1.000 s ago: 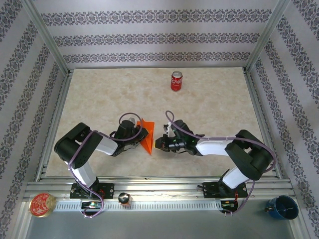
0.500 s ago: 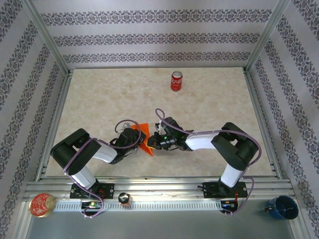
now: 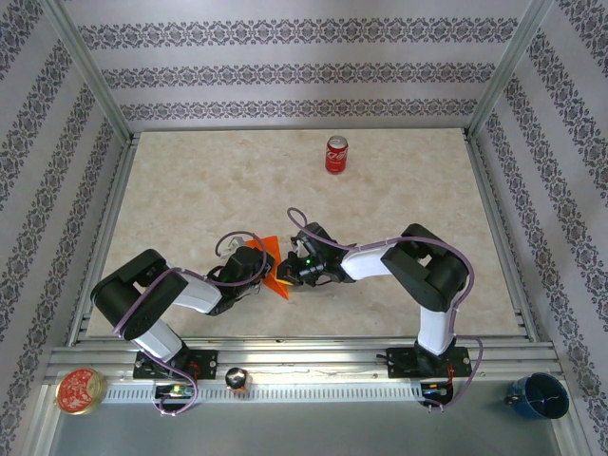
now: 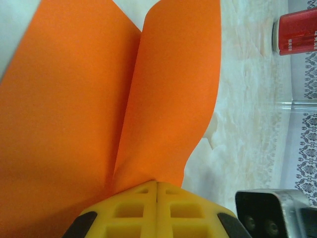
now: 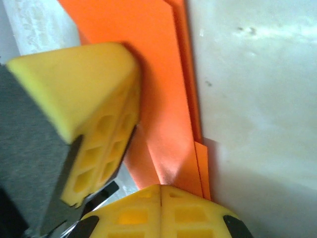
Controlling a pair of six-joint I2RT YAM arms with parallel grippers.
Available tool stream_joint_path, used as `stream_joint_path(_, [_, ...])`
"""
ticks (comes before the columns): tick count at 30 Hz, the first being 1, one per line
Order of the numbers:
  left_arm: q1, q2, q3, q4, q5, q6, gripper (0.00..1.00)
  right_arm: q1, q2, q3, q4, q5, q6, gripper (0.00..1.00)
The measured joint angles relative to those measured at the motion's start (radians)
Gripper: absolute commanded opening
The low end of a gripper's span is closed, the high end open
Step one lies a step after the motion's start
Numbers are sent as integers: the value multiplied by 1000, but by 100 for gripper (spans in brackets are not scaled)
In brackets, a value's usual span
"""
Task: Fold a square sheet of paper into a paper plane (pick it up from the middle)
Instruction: Fourth fold the wing at the center of the table.
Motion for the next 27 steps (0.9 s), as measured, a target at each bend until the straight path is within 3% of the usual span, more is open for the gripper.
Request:
stream_joint_path(15, [0, -34, -10, -29, 3, 21, 0, 1, 1, 17, -72, -2, -90, 0])
stream_joint_path(22, [0, -101, -7, -82, 21, 89, 19, 3, 0, 60, -173, 8, -178, 0])
stream_joint_path(27, [10, -207, 45, -229, 53, 174, 21, 3, -2, 67, -198, 9, -208, 0])
